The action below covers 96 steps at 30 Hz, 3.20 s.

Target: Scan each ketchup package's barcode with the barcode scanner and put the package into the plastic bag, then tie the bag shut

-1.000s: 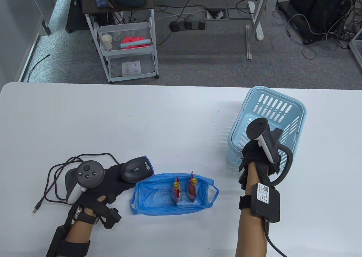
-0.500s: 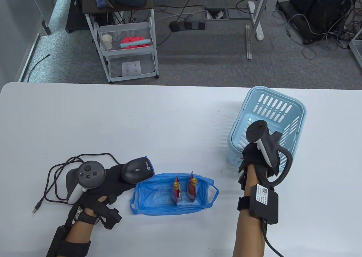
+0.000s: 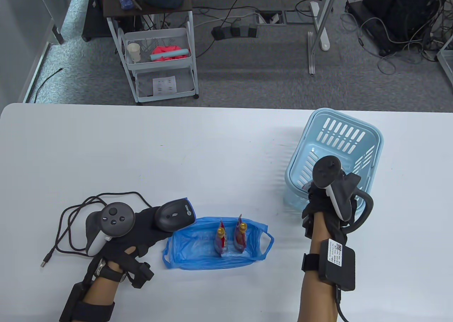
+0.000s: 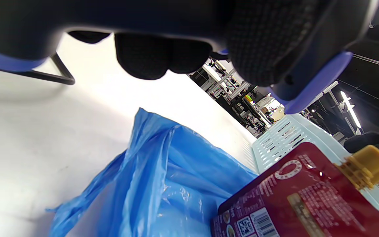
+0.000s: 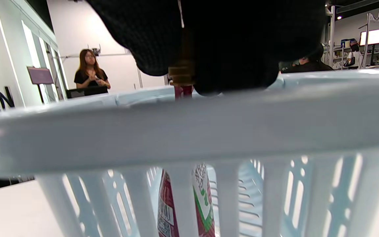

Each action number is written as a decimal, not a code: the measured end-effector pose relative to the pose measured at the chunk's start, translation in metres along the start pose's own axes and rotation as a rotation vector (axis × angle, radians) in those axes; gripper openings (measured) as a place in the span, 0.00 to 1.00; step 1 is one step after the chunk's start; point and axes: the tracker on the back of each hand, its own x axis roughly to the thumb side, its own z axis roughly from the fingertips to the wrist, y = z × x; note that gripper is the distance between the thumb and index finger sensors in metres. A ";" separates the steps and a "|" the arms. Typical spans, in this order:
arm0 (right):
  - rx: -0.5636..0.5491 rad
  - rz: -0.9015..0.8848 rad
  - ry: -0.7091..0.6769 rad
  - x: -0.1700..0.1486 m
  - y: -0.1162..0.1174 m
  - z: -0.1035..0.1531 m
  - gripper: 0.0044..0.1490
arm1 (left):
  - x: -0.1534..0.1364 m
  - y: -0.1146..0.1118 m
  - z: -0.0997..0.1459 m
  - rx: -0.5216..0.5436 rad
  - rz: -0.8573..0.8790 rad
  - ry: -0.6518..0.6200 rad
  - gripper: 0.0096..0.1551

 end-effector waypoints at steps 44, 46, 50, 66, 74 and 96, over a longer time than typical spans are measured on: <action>0.001 -0.139 -0.709 0.151 -0.030 0.129 0.24 | 0.001 -0.001 0.001 0.027 0.008 -0.031 0.29; 0.022 -0.134 -0.723 0.156 -0.024 0.132 0.24 | 0.002 -0.001 0.001 0.025 0.004 -0.033 0.29; 0.056 -0.128 -0.741 0.162 -0.012 0.137 0.24 | 0.002 -0.001 0.001 0.023 0.003 -0.039 0.29; 0.124 -0.109 -0.777 0.170 0.002 0.147 0.25 | 0.004 -0.004 0.000 -0.014 -0.039 -0.037 0.28; 0.129 -0.100 -0.779 0.170 0.001 0.148 0.25 | 0.005 -0.004 0.000 -0.006 -0.038 -0.035 0.28; 0.206 -0.035 -0.916 0.175 0.006 0.179 0.25 | -0.019 0.000 -0.002 0.031 -0.020 0.088 0.29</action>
